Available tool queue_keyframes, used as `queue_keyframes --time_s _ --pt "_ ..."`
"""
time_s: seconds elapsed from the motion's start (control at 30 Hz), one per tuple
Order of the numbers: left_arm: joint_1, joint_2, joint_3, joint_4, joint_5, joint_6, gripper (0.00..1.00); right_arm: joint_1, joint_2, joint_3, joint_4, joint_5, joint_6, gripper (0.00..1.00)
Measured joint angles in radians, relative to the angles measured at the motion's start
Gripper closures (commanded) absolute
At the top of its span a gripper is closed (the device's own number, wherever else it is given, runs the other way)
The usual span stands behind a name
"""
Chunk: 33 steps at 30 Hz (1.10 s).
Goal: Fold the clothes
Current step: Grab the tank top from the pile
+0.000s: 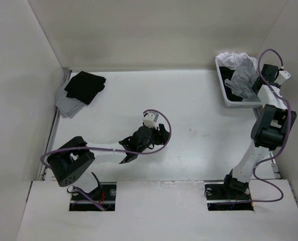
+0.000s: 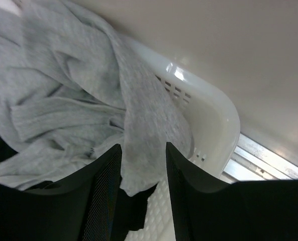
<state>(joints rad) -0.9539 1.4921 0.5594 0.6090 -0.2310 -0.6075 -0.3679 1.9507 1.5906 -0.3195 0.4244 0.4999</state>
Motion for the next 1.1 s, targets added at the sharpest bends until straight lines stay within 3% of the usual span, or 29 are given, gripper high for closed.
queue_keyframes --time_s 0.17,0.23,0.27,0.33,0.37,0.4,0.5,0.63,0.67,0.7,0.83,1.0,1.1 --pt "0.005 0.0 -0.003 0.002 0.0 0.0 0.46 -0.007 0.033 0.0 -0.023 -0.02 -0.005 0.6" --pt "0.005 0.0 -0.003 0.002 0.0 0.0 0.46 -0.009 0.042 0.0 -0.024 -0.029 -0.01 0.78" --pt "0.005 0.0 -0.003 0.002 0.0 0.0 0.46 -0.011 0.049 0.0 -0.024 -0.039 -0.007 0.81" --pt "0.005 0.0 -0.003 0.005 0.002 0.0 0.46 -0.011 0.053 0.001 -0.023 -0.045 -0.01 0.78" --pt "0.005 0.0 -0.003 0.007 0.003 0.0 0.46 -0.011 0.054 0.001 -0.023 -0.049 -0.011 0.73" --pt "0.005 0.0 -0.003 0.01 0.004 -0.001 0.46 -0.011 0.054 0.001 -0.023 -0.051 -0.014 0.61" --pt "0.005 0.0 -0.003 0.01 0.004 0.0 0.46 -0.011 0.055 0.015 -0.022 -0.052 -0.02 0.51" --pt "0.005 0.0 -0.003 0.013 0.005 0.0 0.46 -0.012 0.057 0.037 -0.02 -0.051 -0.026 0.52" --pt "0.005 0.0 -0.003 0.013 0.005 -0.001 0.46 -0.013 0.063 0.042 -0.017 -0.051 -0.026 0.53" --pt "0.008 0.0 -0.005 0.016 0.005 0.0 0.46 -0.014 0.072 0.045 -0.016 -0.051 -0.026 0.7" --pt "0.013 -0.005 -0.013 0.019 0.006 -0.001 0.46 -0.019 0.105 0.045 -0.016 -0.057 -0.023 0.95" --pt "0.018 -0.006 -0.016 0.026 0.007 -0.001 0.46 -0.017 0.082 -0.002 0.042 -0.084 -0.02 1.0" --pt "0.018 -0.006 -0.016 0.032 0.008 -0.001 0.47 0.004 -0.013 -0.048 0.072 -0.098 -0.014 1.0"
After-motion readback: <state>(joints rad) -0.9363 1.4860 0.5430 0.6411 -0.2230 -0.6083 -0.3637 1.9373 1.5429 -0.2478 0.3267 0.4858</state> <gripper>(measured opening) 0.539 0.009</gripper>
